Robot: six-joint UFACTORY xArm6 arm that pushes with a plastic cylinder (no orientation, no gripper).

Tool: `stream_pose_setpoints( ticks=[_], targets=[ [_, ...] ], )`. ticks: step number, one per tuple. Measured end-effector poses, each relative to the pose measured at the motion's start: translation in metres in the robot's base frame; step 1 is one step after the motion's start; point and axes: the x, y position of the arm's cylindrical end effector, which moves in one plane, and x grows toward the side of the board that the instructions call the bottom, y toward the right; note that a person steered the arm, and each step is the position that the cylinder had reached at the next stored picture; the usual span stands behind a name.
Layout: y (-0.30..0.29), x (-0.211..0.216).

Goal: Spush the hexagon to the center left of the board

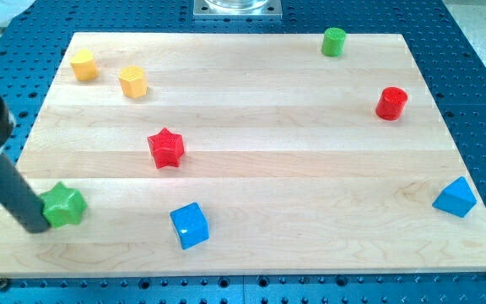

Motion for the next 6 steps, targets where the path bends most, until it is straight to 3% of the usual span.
stream_pose_setpoints(
  ticks=[1,2,3,4,6],
  targets=[
    [0.093,-0.035],
    [-0.009,-0.031],
    [-0.003,-0.085],
    [0.084,-0.143],
    [0.079,-0.267]
  ],
)
